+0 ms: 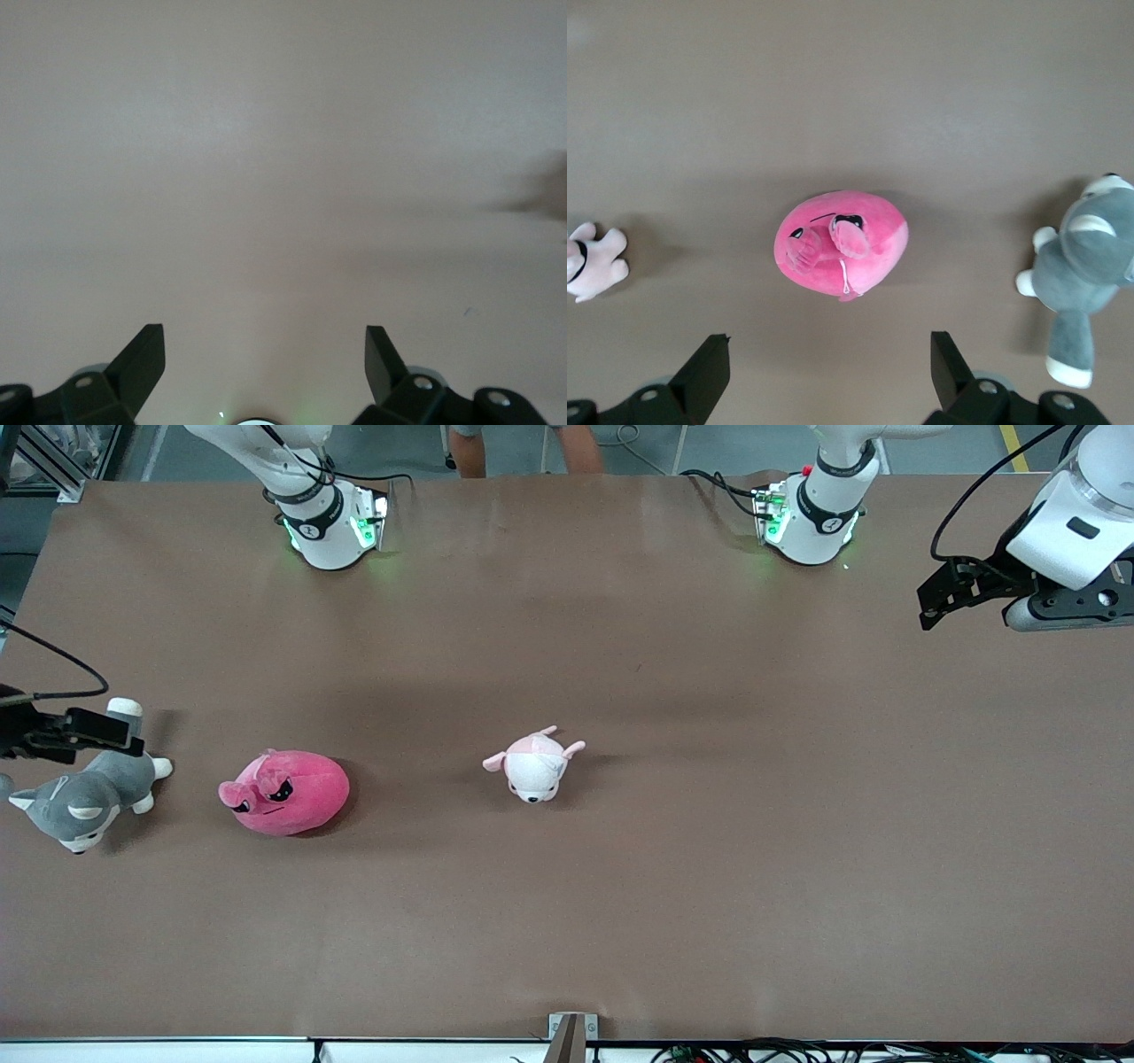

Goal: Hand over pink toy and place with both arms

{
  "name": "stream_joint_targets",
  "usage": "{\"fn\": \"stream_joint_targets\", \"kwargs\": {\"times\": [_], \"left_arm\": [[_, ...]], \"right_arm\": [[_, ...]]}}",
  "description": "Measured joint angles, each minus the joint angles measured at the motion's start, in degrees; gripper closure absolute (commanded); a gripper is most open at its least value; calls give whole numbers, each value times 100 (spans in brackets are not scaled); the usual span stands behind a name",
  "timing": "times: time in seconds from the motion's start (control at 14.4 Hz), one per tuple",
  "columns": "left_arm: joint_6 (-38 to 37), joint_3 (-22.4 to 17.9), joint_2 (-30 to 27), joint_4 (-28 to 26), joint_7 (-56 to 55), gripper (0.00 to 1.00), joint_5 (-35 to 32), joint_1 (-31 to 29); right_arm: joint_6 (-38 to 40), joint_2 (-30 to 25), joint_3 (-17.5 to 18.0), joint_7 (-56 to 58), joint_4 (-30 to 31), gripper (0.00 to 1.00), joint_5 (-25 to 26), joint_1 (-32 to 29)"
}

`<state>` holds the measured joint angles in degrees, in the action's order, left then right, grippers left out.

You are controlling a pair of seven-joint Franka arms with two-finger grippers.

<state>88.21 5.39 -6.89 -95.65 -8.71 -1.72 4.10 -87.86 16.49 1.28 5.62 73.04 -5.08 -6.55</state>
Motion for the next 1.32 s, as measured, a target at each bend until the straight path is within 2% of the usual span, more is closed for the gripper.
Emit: {"fn": "stream_joint_targets", "kwargs": {"times": [0.56, 1.11, 1.32], "left_arm": [[0, -8, 2, 25, 323, 0, 0, -71], [1, -18, 94, 230, 328, 0, 0, -157], [1, -20, 99, 274, 328, 0, 0, -168]], "right_arm": [[21, -885, -15, -130, 113, 0, 190, 1], [-555, -1967, -4, -138, 1802, 0, 398, 3], [-602, -2251, -5, -162, 2164, 0, 399, 3]]}}
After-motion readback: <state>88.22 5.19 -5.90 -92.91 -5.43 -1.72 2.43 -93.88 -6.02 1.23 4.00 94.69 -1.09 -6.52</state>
